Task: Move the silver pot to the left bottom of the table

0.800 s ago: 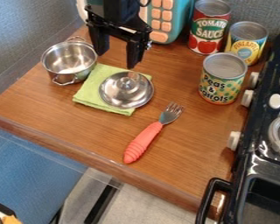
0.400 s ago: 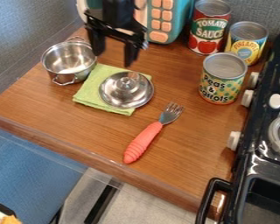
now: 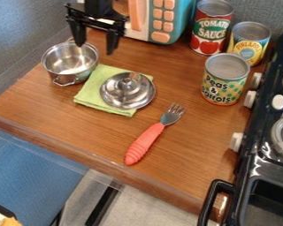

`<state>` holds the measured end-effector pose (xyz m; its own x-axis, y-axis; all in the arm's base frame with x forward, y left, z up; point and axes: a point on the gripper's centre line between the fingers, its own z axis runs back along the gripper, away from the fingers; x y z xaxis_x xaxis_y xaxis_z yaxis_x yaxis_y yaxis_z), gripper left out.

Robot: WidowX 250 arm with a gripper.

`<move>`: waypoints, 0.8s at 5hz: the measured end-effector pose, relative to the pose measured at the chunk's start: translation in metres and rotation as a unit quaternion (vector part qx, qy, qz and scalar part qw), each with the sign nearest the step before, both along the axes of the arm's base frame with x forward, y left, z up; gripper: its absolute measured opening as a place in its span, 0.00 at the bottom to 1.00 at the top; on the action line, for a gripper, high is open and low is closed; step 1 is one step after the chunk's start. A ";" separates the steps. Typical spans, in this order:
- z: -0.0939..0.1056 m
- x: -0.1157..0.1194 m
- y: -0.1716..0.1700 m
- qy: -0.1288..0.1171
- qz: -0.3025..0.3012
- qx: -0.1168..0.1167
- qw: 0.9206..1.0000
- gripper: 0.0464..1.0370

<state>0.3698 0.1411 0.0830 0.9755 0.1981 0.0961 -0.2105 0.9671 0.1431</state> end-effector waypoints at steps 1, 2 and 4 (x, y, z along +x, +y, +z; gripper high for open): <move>-0.011 -0.001 0.014 0.008 0.029 0.005 1.000 0.96; -0.027 -0.001 0.016 0.019 0.044 0.000 0.999 0.96; -0.044 -0.001 0.016 0.027 0.075 -0.020 0.997 0.62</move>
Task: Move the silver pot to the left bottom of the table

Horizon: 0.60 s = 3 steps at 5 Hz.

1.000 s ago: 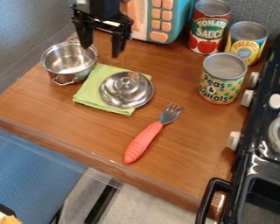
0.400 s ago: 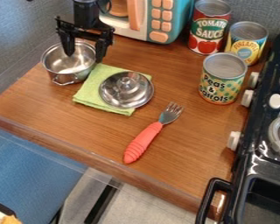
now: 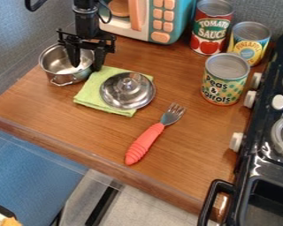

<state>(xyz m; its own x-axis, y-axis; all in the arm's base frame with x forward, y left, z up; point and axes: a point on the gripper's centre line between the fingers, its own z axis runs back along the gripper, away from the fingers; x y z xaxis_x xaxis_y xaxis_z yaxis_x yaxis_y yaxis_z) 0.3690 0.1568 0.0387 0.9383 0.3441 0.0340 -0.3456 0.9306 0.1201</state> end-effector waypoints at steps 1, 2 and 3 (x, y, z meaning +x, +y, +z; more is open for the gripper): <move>0.000 0.000 -0.001 0.002 -0.006 -0.003 1.000 0.32; 0.001 -0.004 -0.004 0.013 -0.025 -0.014 0.999 0.11; 0.034 -0.009 -0.005 -0.029 -0.047 -0.013 0.998 0.03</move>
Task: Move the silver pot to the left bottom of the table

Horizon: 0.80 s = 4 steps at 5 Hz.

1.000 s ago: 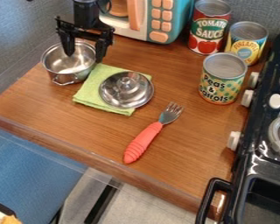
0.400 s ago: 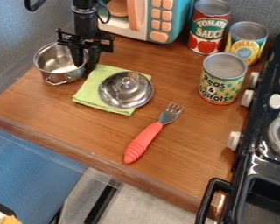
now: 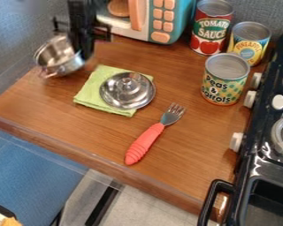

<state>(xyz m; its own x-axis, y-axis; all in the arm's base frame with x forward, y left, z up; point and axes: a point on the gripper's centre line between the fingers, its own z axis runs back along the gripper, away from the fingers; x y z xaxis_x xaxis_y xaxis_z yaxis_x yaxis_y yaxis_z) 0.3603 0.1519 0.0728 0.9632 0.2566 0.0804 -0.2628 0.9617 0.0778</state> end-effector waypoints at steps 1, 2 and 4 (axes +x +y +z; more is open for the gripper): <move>0.012 -0.022 -0.013 -0.005 -0.021 -0.011 1.000 0.03; 0.016 -0.051 -0.026 -0.005 -0.041 -0.013 0.999 0.03; -0.002 -0.094 -0.033 0.026 -0.065 -0.003 0.998 0.03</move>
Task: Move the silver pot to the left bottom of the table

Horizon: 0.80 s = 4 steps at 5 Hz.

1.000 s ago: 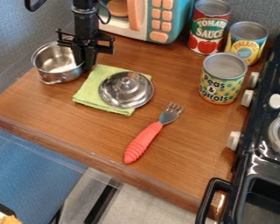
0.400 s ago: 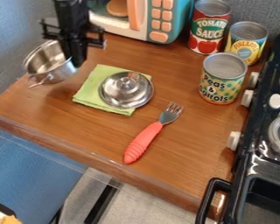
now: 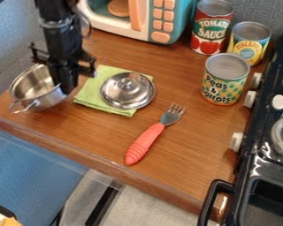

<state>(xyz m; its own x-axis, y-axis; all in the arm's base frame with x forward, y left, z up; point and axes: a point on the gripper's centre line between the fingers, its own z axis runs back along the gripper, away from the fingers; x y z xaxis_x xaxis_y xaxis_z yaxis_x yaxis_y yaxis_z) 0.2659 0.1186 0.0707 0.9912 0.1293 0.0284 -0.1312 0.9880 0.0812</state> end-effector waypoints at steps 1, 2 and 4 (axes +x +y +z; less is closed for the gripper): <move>-0.004 -0.009 0.013 0.007 0.010 0.014 1.000 0.03; -0.017 -0.014 0.021 0.029 0.018 0.014 0.999 0.03; -0.023 -0.016 0.030 0.038 0.024 0.016 0.999 0.23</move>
<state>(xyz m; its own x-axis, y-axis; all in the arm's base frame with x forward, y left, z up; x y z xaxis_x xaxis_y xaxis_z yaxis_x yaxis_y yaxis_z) 0.2495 0.1484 0.0475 0.9834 0.1768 -0.0419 -0.1704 0.9775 0.1246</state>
